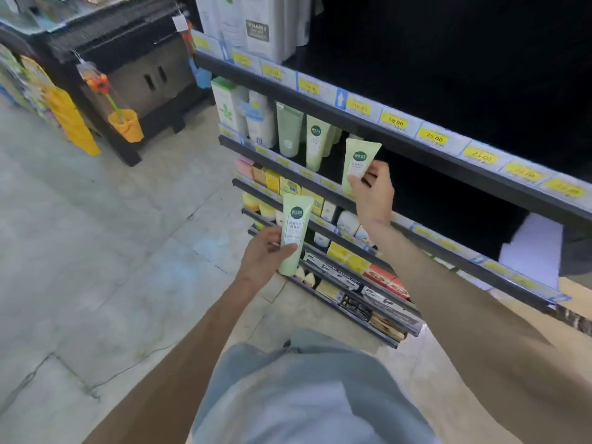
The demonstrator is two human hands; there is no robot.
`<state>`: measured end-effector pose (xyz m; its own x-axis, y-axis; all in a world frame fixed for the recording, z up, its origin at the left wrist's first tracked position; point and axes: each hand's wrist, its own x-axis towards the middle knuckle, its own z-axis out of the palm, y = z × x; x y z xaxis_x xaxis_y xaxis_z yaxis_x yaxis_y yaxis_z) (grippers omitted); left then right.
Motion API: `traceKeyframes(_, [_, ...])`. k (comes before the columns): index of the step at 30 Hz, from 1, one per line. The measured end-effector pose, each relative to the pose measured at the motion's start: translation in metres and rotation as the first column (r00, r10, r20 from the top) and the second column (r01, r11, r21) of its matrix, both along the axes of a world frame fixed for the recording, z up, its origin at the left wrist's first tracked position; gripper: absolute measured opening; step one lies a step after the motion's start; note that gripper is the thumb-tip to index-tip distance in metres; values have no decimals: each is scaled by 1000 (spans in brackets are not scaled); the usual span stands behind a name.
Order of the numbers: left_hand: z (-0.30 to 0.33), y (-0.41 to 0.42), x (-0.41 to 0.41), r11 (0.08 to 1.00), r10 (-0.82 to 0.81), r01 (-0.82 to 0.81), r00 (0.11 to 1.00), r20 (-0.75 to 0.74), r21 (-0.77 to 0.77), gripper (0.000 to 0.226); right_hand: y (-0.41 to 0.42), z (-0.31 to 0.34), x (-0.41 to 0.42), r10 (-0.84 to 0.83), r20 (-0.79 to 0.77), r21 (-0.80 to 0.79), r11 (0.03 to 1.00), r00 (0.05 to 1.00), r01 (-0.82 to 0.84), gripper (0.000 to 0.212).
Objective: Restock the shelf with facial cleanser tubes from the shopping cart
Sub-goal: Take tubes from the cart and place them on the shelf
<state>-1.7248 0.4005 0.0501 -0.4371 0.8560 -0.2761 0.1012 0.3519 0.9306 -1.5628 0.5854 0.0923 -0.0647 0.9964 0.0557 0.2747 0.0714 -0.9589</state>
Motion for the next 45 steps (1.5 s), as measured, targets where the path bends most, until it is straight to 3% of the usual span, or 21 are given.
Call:
traceKeyframes(6, [-14,23,-18,1000,-11,11,1000,16,-19,39,47,-23,-20,-14,210,32,999,978,7,34])
traceKeyframes(13, [-20,38,-40,1000,-7,8,1000,27,-26,34,73,-46,-27,-114,328,57,993,938,101,32])
traceKeyframes(24, [-35,50,-54,998,-53,55,998,38,-28,26,99,-45,-49,-202,325,63,979,924,192,31])
traceKeyframes(29, [-40,53,-59,999,-48,48,998,30,-24,38,110,-50,-57,-214,304,95,976,928,194,29])
traceKeyframes(38, [-45,55,-65,999,-48,48,999,20,-19,41,118,-60,-67,-272,298,134,961,915,242,31])
traceKeyframes(45, [-35,51,-62,997,-79,79,997,-8,-5,40,88,-52,-57,-238,310,102,971,920,217,58])
